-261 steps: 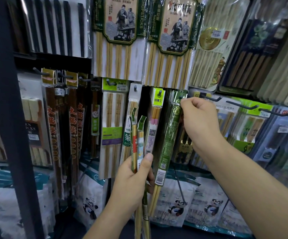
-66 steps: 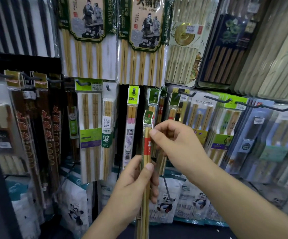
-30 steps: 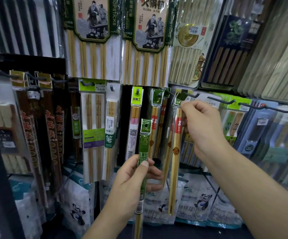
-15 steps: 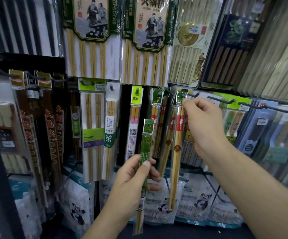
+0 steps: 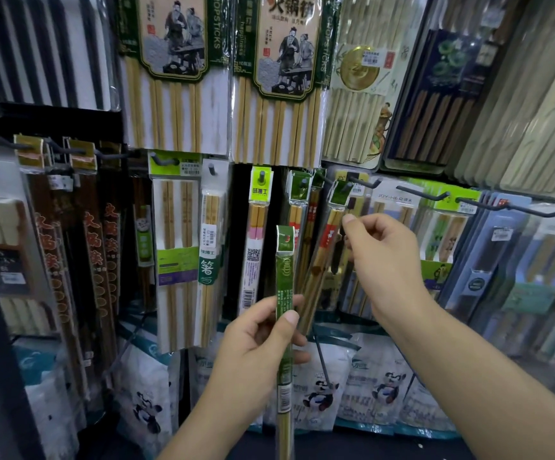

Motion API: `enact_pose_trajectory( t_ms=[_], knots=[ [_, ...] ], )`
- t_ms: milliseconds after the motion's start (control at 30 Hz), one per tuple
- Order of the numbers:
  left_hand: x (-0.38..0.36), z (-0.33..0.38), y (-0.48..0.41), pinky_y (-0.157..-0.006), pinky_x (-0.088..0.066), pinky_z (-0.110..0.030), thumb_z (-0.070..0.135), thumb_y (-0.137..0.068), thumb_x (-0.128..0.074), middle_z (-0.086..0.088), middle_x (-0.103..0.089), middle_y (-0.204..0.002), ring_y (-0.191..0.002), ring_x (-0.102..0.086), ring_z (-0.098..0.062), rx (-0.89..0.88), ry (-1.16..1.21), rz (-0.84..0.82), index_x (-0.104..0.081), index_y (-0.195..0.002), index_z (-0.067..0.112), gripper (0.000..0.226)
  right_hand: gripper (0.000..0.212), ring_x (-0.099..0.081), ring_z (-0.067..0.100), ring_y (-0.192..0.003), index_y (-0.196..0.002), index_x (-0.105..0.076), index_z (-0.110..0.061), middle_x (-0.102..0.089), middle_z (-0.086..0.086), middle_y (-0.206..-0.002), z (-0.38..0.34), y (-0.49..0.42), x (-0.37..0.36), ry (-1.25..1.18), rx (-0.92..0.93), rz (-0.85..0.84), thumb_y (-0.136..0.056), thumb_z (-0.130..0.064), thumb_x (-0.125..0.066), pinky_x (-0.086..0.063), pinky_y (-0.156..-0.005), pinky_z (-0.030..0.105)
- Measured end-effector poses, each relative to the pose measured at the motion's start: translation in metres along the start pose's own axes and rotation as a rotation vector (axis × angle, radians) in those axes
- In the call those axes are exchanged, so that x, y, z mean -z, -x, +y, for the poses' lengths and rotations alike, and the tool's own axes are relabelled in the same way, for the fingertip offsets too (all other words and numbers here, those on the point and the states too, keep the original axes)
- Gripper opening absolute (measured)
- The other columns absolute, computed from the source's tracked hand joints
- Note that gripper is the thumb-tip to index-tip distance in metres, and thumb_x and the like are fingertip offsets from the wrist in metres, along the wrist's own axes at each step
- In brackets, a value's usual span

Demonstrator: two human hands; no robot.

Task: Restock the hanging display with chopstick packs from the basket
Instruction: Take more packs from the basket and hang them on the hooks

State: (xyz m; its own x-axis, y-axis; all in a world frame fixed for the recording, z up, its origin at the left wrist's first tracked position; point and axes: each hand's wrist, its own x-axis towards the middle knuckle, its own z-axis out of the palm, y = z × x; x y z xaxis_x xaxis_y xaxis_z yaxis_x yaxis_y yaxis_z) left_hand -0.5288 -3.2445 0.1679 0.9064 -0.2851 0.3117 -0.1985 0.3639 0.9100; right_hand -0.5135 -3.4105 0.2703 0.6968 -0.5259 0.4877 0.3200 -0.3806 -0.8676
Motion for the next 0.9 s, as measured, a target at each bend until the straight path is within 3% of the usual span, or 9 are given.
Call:
enact_pose_trajectory(
  t_ms=[133,267,500,600,733,833,900],
  knots=[
    [-0.004,0.004,-0.002,-0.072,-0.057,-0.022,0.016,-0.097,-0.065,-0.009,-0.071,-0.081,-0.077,-0.071,-0.015,-0.067,-0.107,-0.011,-0.078,-0.099,0.038,0.025,0.024,-0.056,0.003,-0.060,-0.080,-0.071,-0.021,-0.064,-0.004,-0.067,-0.009,0.020,0.001,-0.055,0.036,-0.201,-0.101,-0.029,-0.062,-0.045,-0.055,0.013],
    [-0.008,0.010,-0.006,-0.077,-0.055,-0.020,0.017,-0.092,-0.072,0.006,-0.072,-0.083,-0.083,-0.068,-0.008,-0.079,-0.155,0.007,-0.078,-0.100,0.028,0.015,0.024,-0.059,0.004,-0.064,-0.079,-0.070,-0.017,-0.064,0.000,-0.069,-0.019,0.031,0.002,-0.016,0.123,-0.410,-0.101,-0.023,-0.062,-0.047,-0.057,0.015],
    [-0.030,0.030,-0.026,-0.076,-0.047,-0.004,0.033,-0.097,-0.067,0.017,-0.073,-0.094,-0.091,-0.065,0.011,-0.103,-0.338,-0.002,-0.064,-0.112,0.040,0.018,0.028,-0.053,0.007,-0.054,-0.078,-0.067,-0.018,-0.059,-0.005,-0.059,-0.037,0.004,0.012,-0.053,0.090,-0.272,-0.104,-0.025,-0.057,-0.042,-0.047,0.017],
    [-0.036,0.036,-0.035,-0.071,-0.044,0.000,0.034,-0.098,-0.067,0.027,-0.071,-0.091,-0.088,-0.062,0.016,-0.116,-0.400,0.001,-0.059,-0.100,0.050,0.018,0.031,-0.051,0.009,-0.051,-0.079,-0.068,-0.014,-0.059,-0.004,-0.056,-0.040,-0.011,0.013,-0.013,0.047,-0.231,-0.104,-0.027,-0.055,-0.040,-0.045,0.016],
    [-0.040,0.037,-0.041,-0.070,-0.046,-0.002,0.034,-0.098,-0.067,0.009,-0.071,-0.098,-0.084,-0.062,0.011,-0.141,-0.462,0.024,-0.058,-0.095,0.051,0.019,0.037,-0.048,0.015,-0.055,-0.090,-0.061,0.007,-0.052,0.008,-0.063,-0.039,-0.022,0.012,0.016,0.034,-0.198,-0.104,-0.025,-0.053,-0.039,-0.044,0.011],
    [-0.042,0.035,-0.043,-0.073,-0.048,-0.004,0.037,-0.099,-0.065,0.001,-0.071,-0.100,-0.083,-0.062,0.006,-0.132,-0.480,0.024,-0.064,-0.105,0.045,0.010,0.037,-0.047,0.014,-0.054,-0.086,-0.059,0.006,-0.051,0.004,-0.062,-0.039,-0.024,0.010,0.044,0.029,-0.190,-0.103,-0.026,-0.053,-0.041,-0.047,0.013],
    [-0.043,0.034,-0.043,-0.076,-0.048,-0.006,0.039,-0.100,-0.063,0.003,-0.071,-0.102,-0.089,-0.062,0.001,-0.127,-0.501,0.019,-0.065,-0.116,0.038,0.016,0.037,-0.043,0.014,-0.052,-0.079,-0.055,0.005,-0.048,0.005,-0.061,-0.040,-0.025,0.010,0.056,0.031,-0.188,-0.102,-0.025,-0.053,-0.039,-0.051,0.015]
  ],
)
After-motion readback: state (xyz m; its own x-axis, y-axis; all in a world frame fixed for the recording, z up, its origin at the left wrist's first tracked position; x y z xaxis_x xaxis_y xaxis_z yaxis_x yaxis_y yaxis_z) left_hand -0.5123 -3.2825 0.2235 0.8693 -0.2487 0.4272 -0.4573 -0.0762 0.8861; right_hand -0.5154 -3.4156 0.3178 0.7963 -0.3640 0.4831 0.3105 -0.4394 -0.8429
